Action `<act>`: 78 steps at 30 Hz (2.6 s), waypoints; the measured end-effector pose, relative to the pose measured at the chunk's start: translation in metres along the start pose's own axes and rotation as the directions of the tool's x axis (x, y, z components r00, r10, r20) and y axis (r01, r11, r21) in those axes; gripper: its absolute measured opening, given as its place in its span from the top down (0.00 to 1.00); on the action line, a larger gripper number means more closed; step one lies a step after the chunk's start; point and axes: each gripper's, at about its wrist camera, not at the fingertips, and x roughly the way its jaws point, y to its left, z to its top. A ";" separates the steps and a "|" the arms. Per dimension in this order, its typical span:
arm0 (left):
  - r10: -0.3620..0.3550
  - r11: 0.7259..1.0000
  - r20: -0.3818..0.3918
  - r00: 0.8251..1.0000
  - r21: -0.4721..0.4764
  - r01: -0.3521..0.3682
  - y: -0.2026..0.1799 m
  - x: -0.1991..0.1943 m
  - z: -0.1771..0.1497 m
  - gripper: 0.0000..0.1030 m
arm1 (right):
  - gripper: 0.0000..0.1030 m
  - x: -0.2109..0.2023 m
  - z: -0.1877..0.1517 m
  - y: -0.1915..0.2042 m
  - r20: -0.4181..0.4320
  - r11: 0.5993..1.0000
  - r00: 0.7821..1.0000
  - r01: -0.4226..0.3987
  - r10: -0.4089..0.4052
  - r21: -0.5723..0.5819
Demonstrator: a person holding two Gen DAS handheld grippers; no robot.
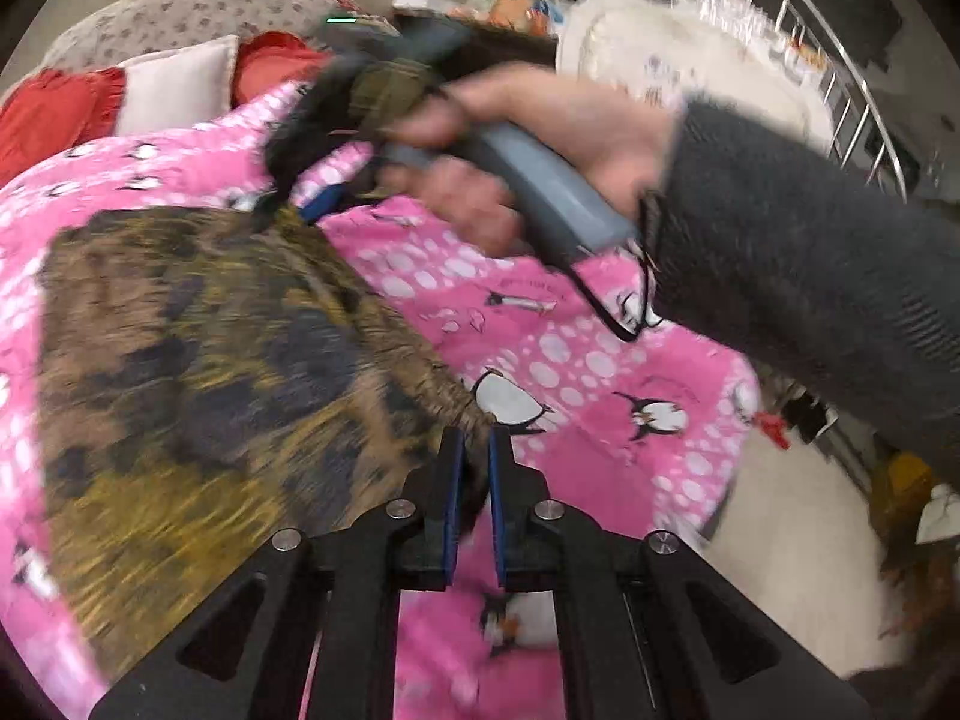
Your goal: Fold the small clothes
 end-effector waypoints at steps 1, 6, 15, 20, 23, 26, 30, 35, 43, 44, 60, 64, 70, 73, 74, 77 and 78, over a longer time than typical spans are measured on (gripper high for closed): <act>0.001 1.000 0.023 1.000 -0.012 -0.001 0.004 -0.015 -0.001 1.00 | 0.72 -0.014 -0.006 0.005 0.034 1.000 0.999 0.010 -0.009 -0.020; 0.193 0.974 0.188 0.963 -0.155 -0.165 0.058 -0.092 -0.019 0.76 | 0.42 -0.084 -0.075 0.066 0.225 0.953 0.971 -0.008 0.080 -0.304; 0.163 0.927 -0.037 0.986 -0.338 -0.166 0.105 -0.045 -0.054 0.92 | 0.46 -0.021 -0.187 0.084 0.134 0.754 0.979 0.202 -0.151 -0.625; 0.210 0.936 0.102 0.972 -0.308 -0.170 0.105 -0.079 -0.015 0.92 | 0.48 -0.054 -0.180 0.097 0.213 0.774 0.967 0.243 -0.142 -0.584; 0.247 0.922 0.097 0.964 -0.330 -0.203 0.124 -0.056 0.019 0.92 | 0.48 -0.077 -0.159 0.113 0.308 0.794 0.947 0.260 -0.097 -0.550; 0.232 0.872 -0.110 0.966 -0.418 -0.257 0.158 -0.001 0.014 0.92 | 0.58 -0.058 -0.128 0.122 0.308 0.819 0.943 0.272 -0.124 -0.505; 0.224 0.873 -0.076 0.972 -0.428 -0.235 0.156 -0.013 0.014 0.92 | 0.59 -0.005 -0.107 0.080 0.141 0.872 0.957 0.289 -0.253 -0.396; 0.278 0.880 0.075 0.958 -0.419 -0.222 0.170 -0.036 0.068 0.91 | 0.59 -0.045 -0.089 0.089 0.217 0.911 0.952 0.274 -0.213 -0.308; 0.396 0.795 0.050 0.917 -0.519 -0.315 0.222 0.037 0.114 0.87 | 0.45 -0.027 -0.035 0.078 0.346 0.935 0.868 0.329 -0.355 0.135; 0.407 0.790 -0.002 0.913 -0.501 -0.353 0.232 0.058 0.107 0.87 | 0.45 -0.015 -0.033 0.072 0.333 0.928 0.866 0.338 -0.372 0.157; 0.344 0.812 -0.022 0.939 -0.496 -0.309 0.250 0.067 0.106 0.78 | 0.17 0.018 -0.038 0.036 0.396 0.978 0.897 0.146 -0.195 0.151; 0.328 0.806 -0.014 0.944 -0.517 -0.288 0.244 0.007 0.101 0.70 | 0.14 0.015 -0.039 0.033 0.399 0.984 0.904 0.102 -0.153 0.144; 0.278 0.776 -0.022 0.960 -0.585 -0.238 0.244 -0.032 0.036 0.55 | 0.17 -0.033 -0.052 0.010 0.435 0.962 0.900 -0.136 0.020 0.237; 0.152 0.770 -0.014 0.988 -0.625 -0.127 0.242 -0.013 0.012 0.55 | 0.16 -0.075 -0.079 0.009 0.484 0.977 0.870 -0.174 0.094 0.122; 0.112 0.778 -0.021 0.993 -0.621 -0.101 0.240 -0.004 0.006 0.55 | 0.14 -0.083 -0.090 0.007 0.483 0.983 0.870 -0.160 0.097 0.091; 0.117 0.822 0.027 0.993 -0.564 -0.082 0.230 0.001 0.001 0.49 | 0.13 -0.082 -0.117 -0.004 0.423 0.985 0.899 -0.159 0.114 0.073; 0.108 0.825 0.037 0.993 -0.560 -0.069 0.230 0.001 0.001 0.48 | 0.13 -0.075 -0.129 -0.009 0.394 0.978 0.906 -0.197 0.156 0.066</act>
